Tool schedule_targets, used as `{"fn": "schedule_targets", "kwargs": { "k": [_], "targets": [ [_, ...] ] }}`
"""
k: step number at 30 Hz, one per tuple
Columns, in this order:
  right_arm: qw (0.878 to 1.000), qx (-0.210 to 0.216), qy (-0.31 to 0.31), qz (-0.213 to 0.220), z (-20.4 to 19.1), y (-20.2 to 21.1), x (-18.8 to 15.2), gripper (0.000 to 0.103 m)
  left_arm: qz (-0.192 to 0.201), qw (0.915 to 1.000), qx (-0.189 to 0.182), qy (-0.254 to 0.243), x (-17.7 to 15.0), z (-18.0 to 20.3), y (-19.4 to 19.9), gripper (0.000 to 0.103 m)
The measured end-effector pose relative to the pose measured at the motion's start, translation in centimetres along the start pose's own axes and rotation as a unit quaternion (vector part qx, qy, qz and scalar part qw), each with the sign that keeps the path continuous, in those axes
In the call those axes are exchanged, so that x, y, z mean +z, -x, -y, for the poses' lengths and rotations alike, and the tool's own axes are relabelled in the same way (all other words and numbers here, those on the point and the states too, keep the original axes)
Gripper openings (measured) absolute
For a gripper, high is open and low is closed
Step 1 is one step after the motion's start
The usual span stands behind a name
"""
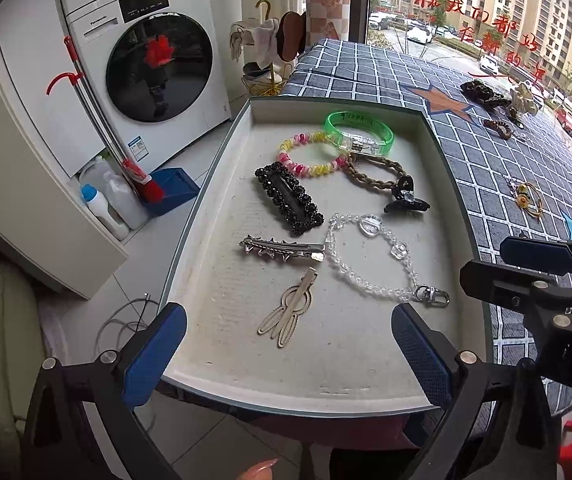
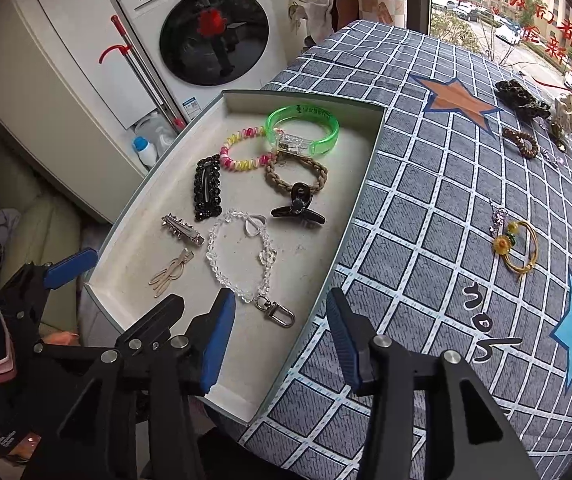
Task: Organize jewelry
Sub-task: 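Withdraw both open tools from the tray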
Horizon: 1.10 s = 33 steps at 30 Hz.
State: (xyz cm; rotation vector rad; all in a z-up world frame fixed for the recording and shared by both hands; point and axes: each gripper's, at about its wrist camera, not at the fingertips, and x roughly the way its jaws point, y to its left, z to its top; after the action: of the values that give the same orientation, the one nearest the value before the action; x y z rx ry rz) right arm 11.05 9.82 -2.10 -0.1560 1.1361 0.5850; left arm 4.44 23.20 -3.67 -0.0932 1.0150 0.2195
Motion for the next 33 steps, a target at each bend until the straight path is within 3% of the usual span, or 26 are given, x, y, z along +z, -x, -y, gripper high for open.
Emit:
{"fn": "schedule_targets", "kwargs": {
  "k": [3,11,18,23,24,26,33],
  "targets": [
    [1.000,-0.002,0.008,-0.005,-0.5,-0.2,0.0,0.057,-0.004,1.0000,-0.002,0.006,-0.1,-0.3,-0.1,0.103],
    [1.000,-0.012,0.012,-0.009,-1.0,-0.3,0.2,0.080,-0.003,1.0000,-0.003,-0.001,-0.6,-0.4,0.3,0.103],
    [1.000,-0.018,0.011,-0.016,-0.9,-0.2,-0.1,0.082,-0.009,0.9995,-0.029,0.004,-1.3,-0.4,1.0,0.103],
    [1.000,-0.022,0.012,-0.010,-0.9,0.6,-0.2,0.085,-0.003,1.0000,-0.006,0.005,-1.5,-0.6,1.8,0.103],
    [1.000,-0.024,0.014,-0.008,-0.9,0.8,-0.2,0.087,-0.002,1.0000,-0.001,0.005,-1.5,-0.6,2.0,0.103],
    [1.000,-0.025,0.018,-0.003,-1.1,1.2,-0.2,0.103,0.001,1.0000,0.005,0.005,-1.5,-0.7,2.4,0.103],
    [0.999,-0.034,0.031,0.013,-1.9,2.7,-0.5,0.103,0.014,0.9998,0.006,0.015,-1.5,-0.9,4.1,0.103]
  ]
}}
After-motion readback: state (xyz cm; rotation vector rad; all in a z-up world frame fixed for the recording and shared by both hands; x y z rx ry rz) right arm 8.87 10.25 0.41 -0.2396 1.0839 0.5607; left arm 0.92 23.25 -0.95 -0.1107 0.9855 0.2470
